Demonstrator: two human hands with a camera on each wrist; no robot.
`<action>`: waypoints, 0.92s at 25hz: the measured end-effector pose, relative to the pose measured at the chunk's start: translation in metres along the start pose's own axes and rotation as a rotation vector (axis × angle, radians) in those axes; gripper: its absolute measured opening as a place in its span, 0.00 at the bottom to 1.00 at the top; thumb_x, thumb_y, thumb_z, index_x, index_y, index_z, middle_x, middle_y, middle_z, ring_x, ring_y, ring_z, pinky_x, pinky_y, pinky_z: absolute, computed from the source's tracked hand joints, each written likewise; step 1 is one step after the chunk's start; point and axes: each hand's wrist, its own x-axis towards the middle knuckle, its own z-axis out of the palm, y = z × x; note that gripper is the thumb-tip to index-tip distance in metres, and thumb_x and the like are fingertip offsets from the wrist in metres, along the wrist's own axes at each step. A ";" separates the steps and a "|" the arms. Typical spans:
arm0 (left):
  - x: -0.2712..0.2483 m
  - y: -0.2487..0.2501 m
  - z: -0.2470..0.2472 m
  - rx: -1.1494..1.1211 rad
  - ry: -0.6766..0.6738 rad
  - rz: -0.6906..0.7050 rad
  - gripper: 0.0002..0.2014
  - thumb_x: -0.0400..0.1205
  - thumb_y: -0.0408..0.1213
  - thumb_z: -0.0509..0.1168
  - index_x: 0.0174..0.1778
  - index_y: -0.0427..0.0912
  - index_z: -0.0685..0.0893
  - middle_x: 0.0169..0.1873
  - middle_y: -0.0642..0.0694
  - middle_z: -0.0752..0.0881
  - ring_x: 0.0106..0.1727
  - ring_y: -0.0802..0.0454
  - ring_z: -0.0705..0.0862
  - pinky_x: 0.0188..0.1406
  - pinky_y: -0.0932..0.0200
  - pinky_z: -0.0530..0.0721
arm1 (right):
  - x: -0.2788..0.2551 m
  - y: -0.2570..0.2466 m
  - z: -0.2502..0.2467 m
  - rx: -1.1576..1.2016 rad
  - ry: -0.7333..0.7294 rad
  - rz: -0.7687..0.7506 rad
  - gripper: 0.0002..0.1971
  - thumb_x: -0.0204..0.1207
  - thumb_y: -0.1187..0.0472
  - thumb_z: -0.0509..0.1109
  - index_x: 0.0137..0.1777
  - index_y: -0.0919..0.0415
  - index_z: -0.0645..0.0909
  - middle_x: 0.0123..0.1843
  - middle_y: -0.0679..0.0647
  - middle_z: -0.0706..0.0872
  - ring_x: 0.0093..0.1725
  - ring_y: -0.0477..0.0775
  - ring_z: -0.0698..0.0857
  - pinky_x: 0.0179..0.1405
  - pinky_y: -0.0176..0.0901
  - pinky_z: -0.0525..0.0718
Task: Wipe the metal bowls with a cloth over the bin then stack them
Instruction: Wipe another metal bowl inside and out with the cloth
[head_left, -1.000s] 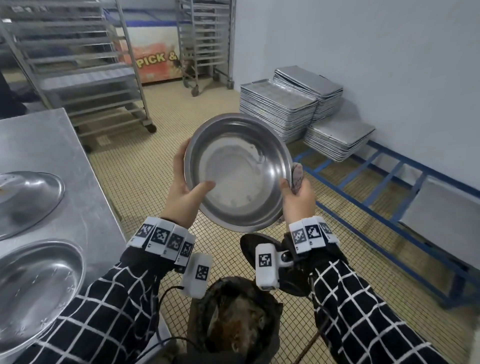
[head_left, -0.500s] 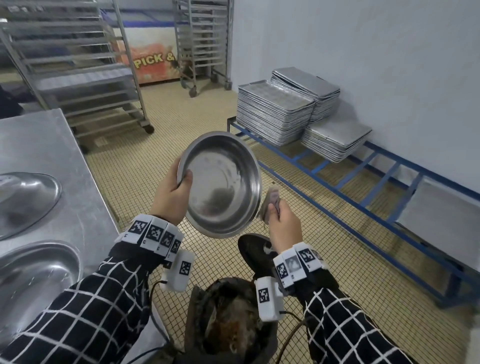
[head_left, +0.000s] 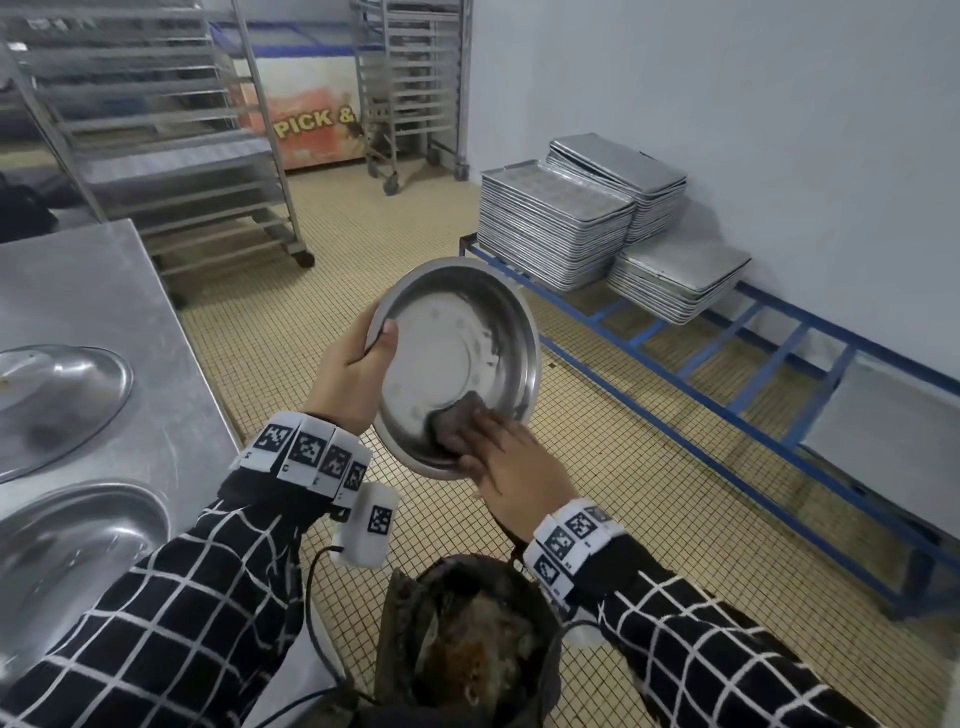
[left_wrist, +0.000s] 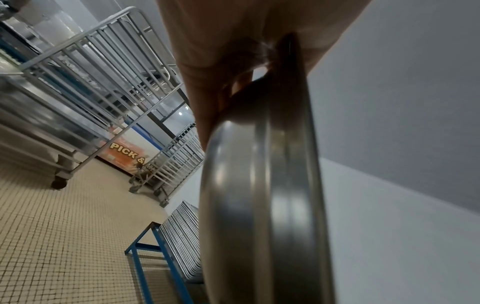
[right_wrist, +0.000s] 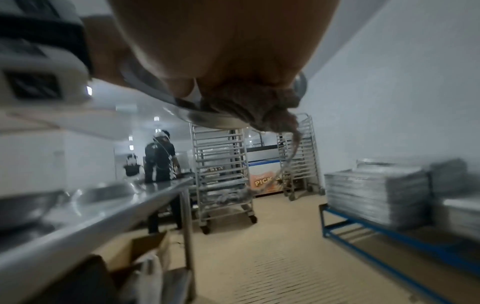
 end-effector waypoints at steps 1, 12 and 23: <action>0.000 0.000 0.000 -0.016 -0.001 -0.003 0.12 0.88 0.42 0.55 0.64 0.62 0.77 0.56 0.52 0.86 0.60 0.52 0.84 0.62 0.46 0.83 | 0.002 0.007 -0.002 -0.051 -0.009 0.047 0.28 0.84 0.42 0.43 0.81 0.51 0.63 0.83 0.51 0.62 0.83 0.53 0.56 0.81 0.45 0.48; 0.005 0.005 0.004 -0.051 -0.046 -0.050 0.13 0.88 0.42 0.56 0.66 0.51 0.80 0.54 0.50 0.87 0.56 0.49 0.86 0.54 0.52 0.84 | 0.017 0.022 -0.007 -0.217 -0.016 0.203 0.34 0.80 0.39 0.30 0.84 0.49 0.46 0.86 0.50 0.43 0.83 0.55 0.36 0.81 0.59 0.39; -0.003 -0.012 -0.005 -0.167 -0.177 -0.297 0.10 0.85 0.36 0.61 0.60 0.49 0.84 0.35 0.51 0.91 0.34 0.53 0.89 0.35 0.61 0.86 | 0.019 0.056 -0.058 0.562 0.217 0.475 0.10 0.80 0.56 0.69 0.59 0.57 0.79 0.44 0.46 0.85 0.41 0.38 0.83 0.31 0.20 0.73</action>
